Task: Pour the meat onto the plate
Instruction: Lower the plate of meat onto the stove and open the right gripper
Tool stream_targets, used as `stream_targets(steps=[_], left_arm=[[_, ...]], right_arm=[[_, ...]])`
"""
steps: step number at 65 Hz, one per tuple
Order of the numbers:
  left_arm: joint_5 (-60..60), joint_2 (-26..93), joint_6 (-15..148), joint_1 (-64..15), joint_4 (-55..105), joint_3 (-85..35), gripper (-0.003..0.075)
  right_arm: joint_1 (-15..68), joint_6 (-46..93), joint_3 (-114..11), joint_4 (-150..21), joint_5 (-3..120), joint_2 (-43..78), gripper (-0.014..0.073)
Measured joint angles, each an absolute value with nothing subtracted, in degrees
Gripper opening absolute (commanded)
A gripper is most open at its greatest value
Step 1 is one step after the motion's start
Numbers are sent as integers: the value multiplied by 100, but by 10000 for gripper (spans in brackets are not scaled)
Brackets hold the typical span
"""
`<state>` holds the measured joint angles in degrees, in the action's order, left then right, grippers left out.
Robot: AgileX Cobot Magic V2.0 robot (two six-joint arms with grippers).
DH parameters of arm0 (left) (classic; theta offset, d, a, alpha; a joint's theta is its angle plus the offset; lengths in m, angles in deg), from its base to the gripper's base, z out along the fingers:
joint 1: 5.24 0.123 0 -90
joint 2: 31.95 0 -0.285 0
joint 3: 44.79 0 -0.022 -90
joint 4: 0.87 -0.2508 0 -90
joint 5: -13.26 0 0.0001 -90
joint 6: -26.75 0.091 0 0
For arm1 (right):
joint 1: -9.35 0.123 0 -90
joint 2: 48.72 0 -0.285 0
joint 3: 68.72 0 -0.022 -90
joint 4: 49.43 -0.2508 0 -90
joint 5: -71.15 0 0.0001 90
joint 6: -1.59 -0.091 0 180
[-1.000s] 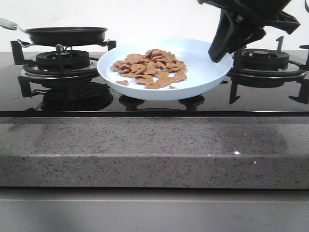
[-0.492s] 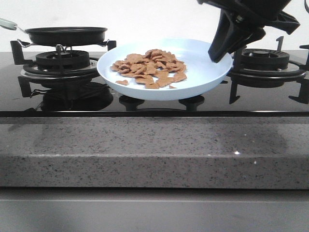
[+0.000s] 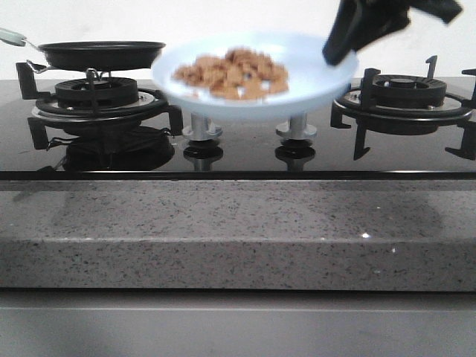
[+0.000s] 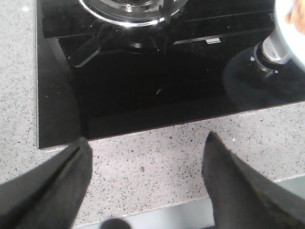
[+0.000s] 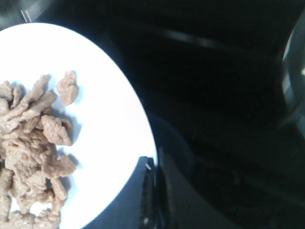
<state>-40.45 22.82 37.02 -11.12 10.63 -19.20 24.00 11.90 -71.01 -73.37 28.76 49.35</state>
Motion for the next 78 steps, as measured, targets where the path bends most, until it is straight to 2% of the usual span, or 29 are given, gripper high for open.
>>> stream_targets(steps=[15,34,56,61,71,76,78], left_arm=[[-4049,2282,3702,-1112,1063,-1920,482],[-4049,2282,3702,-1112,1071,-1920,482],[-4058,2282,3702,-1112,1071,-1920,482],[-4058,2282,3702,-1112,1071,-1920,482],[-4058,2282,3702,-1112,1071,-1920,482],[-4058,2282,3702,-1112,1071,-1920,482],[-4058,2282,3702,-1112,1071,-1920,482]], right_arm=[[2014,1190,-8415,-7328,2330,5690,-113],[1990,1190,-9711,-7328,2139,7021,-113],[1990,1190,-10238,-7287,2139,7874,-100],[1990,1190,-10240,-7265,2139,7946,-38],[1990,1190,-10262,-7263,2139,7988,240],[1990,1190,-10276,-7249,2139,7988,352],[1990,1190,-10286,-7235,2139,7988,372]])
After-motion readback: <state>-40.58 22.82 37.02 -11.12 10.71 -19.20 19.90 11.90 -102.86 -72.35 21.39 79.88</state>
